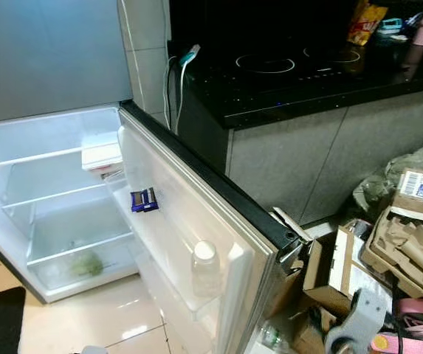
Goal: Restocking fridge
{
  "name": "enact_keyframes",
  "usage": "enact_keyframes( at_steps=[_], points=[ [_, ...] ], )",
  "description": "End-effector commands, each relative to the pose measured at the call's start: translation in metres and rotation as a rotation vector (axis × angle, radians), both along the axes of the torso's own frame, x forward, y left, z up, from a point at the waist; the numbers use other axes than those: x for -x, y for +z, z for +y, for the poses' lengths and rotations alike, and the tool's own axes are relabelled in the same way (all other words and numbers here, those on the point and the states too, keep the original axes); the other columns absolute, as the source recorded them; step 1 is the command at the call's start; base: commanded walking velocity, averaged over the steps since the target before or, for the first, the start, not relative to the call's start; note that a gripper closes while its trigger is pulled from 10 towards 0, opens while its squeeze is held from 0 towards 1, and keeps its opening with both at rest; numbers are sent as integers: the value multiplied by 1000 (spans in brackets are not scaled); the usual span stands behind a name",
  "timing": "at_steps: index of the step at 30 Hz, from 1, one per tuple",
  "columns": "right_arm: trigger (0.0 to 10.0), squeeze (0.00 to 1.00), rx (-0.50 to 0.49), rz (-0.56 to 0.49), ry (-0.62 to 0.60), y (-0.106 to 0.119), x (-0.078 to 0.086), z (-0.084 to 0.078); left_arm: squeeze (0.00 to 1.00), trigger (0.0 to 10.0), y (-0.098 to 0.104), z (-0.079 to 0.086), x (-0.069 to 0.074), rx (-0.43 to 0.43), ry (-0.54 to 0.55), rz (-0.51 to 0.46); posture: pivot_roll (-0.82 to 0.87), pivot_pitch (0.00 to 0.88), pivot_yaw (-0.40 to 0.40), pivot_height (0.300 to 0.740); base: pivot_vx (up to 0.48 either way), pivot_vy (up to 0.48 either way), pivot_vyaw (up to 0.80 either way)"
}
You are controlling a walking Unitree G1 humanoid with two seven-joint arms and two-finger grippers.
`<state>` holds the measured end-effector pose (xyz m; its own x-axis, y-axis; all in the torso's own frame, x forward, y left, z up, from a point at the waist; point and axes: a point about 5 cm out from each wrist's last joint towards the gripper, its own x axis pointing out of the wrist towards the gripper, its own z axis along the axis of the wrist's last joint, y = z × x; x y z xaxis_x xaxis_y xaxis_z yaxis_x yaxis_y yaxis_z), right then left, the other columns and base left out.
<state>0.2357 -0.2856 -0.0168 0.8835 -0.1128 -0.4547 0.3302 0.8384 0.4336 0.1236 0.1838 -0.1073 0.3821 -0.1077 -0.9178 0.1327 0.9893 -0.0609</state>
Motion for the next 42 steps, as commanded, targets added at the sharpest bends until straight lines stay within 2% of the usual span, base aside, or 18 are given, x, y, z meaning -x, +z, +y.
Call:
enact_keyframes(
  at_steps=[1, 3, 5, 7, 12, 15, 18, 22, 23, 24, 25, 27, 29, 30, 31, 33, 39, 42],
  points=[
    [10000, 0, -79, -64, 84, 5, -7, 8, 0, 10000, -3, -1, 11, 2, -4, 40, -32, 0, -23, 738, 0, 0, 0],
    [10000, 0, -130, -103, 164, 8, -12, 15, 0, 10000, -3, -1, 10, 1, -4, 40, -31, 0, -23, 738, 0, 0, 0],
    [10000, 0, -155, -120, 195, 9, -13, 18, 0, 10000, -3, -1, 10, 1, -2, 39, -31, 0, -24, 738, 0, 0, 0],
    [10000, 0, -216, -148, 269, 9, -12, 25, 0, 10000, -3, -1, 10, 0, -4, 39, -31, 0, -24, 738, 0, 0, 0],
    [10000, 0, -288, -170, 392, 9, -9, 35, 0, 10000, -3, -1, 9, 0, -3, 38, -31, 0, -24, 738, 0, 0, 0],
    [10000, 0, -451, -191, 699, 5, 5, 62, 0, 10000, -3, 0, 8, -1, -3, 38, -35, 0, -22, 738, 0, 0, 0],
    [10000, 0, -517, -196, 786, 4, 10, 71, 0, 10000, -3, 0, 8, -1, -4, 38, -36, 0, -20, 738, 0, 0, 0],
    [10000, 0, -565, -194, 845, 3, 13, 77, 0, 10000, -3, 0, 8, -2, -6, 37, -36, 0, -18, 738, 0, 0, 0],
    [10000, 0, -565, -194, 845, 3, 13, 77, 0, 10000, -3, 0, 8, -2, -6, 37, -36, 0, -18, 738, 0, 0, 0],
    [10000, 0, -521, -165, 836, 0, 13, 77, 0, 10000, -3, 0, 7, -2, -6, 37, -36, 0, -18, 738, 0, 0, 0],
    [10000, 0, -419, -93, 726, -6, 11, 71, 0, 10000, -3, -1, 7, -2, -6, 37, -36, 0, -18, 738, 0, 0, 0],
    [10000, 0, -419, -93, 726, -6, 11, 71, 0, 10000, -3, -1, 7, -2, -6, 37, -36, 0, -18, 738, 0, 0, 0],
    [10000, 0, -196, 26, 488, -16, 11, 50, 0, 10000, -3, -2, 7, -2, -7, 37, -37, 0, -19, 738, 0, 0, 0],
    [10000, 0, -196, 26, 488, -16, 11, 50, 0, 10000, -3, -2, 7, -2, -7, 37, -37, 0, -19, 738, 0, 0, 0],
    [10000, 0, -111, 105, 374, -21, 16, 38, 0, 10000, -3, -2, 7, -1, -7, 38, -38, 0, -17, 738, 0, 0, 0],
    [10000, 0, -24, 160, 328, -27, 27, 28, 0, 10000, -3, -4, 8, 1, -8, 40, -39, 0, -14, 738, 0, 0, 0],
    [10000, 0, -53, 225, 409, -39, 45, 37, 0, 10000, -4, -5, 9, 2, -12, 42, -38, 0, -13, 738, 0, 0, 456],
    [10000, 0, -100, 276, 441, -51, 64, 47, 0, 10000, -4, -6, 9, 1, -17, 42, -39, 0, -12, 738, 0, 0, 683]
  ],
)
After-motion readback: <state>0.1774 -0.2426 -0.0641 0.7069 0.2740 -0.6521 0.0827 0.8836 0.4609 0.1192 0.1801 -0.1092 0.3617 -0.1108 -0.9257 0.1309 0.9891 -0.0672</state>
